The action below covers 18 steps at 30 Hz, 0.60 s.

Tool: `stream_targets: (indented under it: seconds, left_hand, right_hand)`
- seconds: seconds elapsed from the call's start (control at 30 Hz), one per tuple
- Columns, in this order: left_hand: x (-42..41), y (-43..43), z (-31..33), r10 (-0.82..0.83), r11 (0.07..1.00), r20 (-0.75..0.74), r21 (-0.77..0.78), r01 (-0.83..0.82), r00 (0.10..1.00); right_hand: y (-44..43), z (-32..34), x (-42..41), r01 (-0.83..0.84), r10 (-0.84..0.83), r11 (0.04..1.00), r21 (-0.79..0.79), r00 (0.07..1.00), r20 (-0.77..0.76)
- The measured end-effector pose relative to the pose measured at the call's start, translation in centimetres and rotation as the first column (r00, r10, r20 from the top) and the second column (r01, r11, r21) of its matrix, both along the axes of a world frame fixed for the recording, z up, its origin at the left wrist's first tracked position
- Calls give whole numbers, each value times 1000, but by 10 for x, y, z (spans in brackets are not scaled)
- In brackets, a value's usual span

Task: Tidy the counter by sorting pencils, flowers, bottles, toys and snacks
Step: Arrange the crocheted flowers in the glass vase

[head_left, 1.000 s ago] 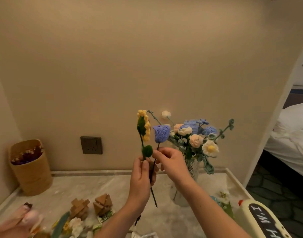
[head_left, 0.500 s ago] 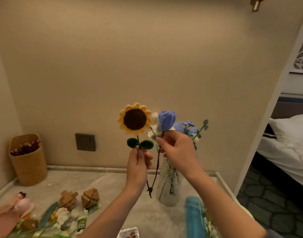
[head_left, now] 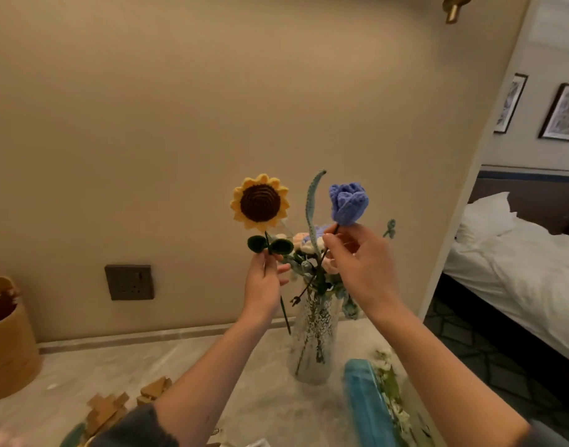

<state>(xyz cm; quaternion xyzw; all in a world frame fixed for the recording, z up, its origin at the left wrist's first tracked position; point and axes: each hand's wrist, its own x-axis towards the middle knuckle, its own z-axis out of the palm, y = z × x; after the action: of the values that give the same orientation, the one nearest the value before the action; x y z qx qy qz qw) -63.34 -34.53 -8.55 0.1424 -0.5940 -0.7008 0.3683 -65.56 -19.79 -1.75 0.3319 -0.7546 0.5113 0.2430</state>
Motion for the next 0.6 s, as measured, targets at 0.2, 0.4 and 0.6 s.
stream_targets:
  seconds: [0.2,0.4,0.6]
  left_hand:
    - [-7,-16,3,-157,987,-49,-44,155,986]
    - [-16,-29,16,-297,949,-33,-120,292,954]
    - [-25,-36,19,-343,937,-26,-70,341,939]
  right_hand:
    - [-21,14,9,175,-166,984,30,968,-190]
    - [-37,25,12,317,-251,943,102,877,-409]
    - [-47,11,13,320,-192,924,211,863,-468]
